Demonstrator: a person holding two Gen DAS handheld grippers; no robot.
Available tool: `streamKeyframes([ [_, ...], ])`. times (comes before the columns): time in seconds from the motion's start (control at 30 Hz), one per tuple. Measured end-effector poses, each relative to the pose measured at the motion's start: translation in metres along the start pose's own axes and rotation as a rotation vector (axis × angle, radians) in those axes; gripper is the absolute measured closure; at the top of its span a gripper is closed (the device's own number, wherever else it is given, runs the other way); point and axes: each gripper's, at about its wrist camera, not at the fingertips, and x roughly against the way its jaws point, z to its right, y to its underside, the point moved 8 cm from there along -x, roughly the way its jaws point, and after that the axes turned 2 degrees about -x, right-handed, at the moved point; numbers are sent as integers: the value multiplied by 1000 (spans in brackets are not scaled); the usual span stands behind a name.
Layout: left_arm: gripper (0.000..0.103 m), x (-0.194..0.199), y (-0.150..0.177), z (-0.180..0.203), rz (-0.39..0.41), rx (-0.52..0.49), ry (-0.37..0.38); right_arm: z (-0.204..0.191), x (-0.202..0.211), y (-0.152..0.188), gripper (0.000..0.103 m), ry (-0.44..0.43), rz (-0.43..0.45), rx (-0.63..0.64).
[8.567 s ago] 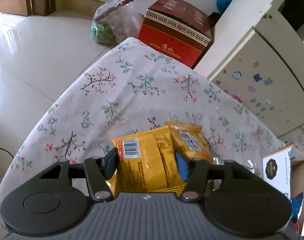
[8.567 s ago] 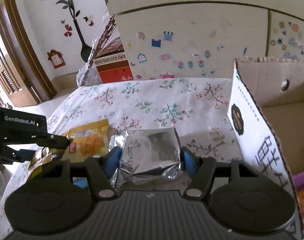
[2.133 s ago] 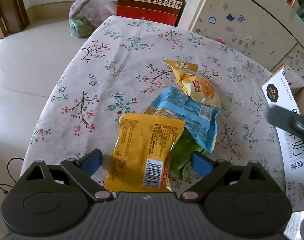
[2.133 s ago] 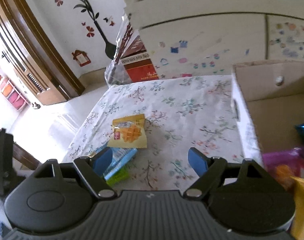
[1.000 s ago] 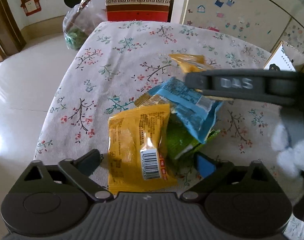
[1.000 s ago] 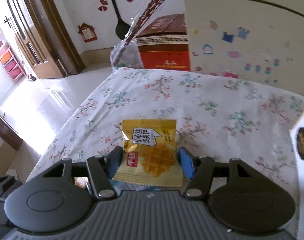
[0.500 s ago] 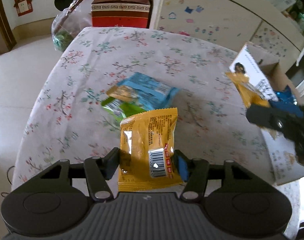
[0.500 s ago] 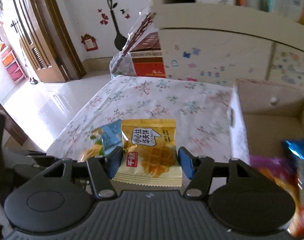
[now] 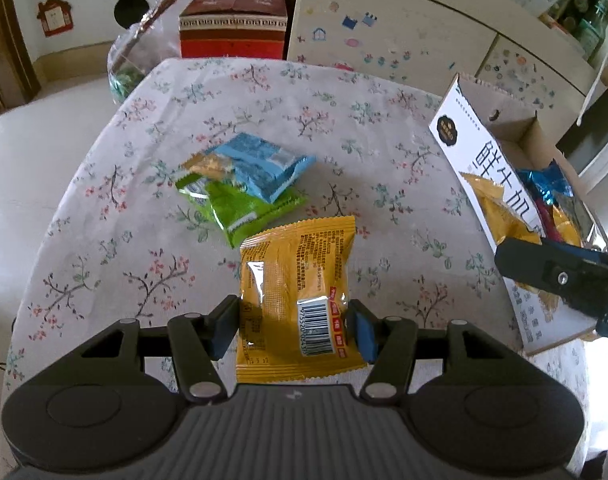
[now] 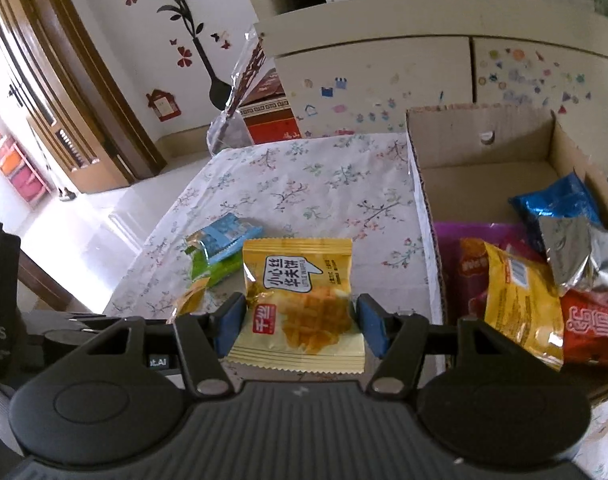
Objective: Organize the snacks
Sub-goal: 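Carry the yellow and waffle-cake packets to the box and release them inside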
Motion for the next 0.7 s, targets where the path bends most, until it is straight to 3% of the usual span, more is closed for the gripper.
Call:
streamKeyframes([
  [0.37,39,1,-17,22,37,22,27,-3,10,-9,41,13,62,52],
  [0.7,39,7,-35,44,79,35,73,13,20,-28,41,15,126,-2],
])
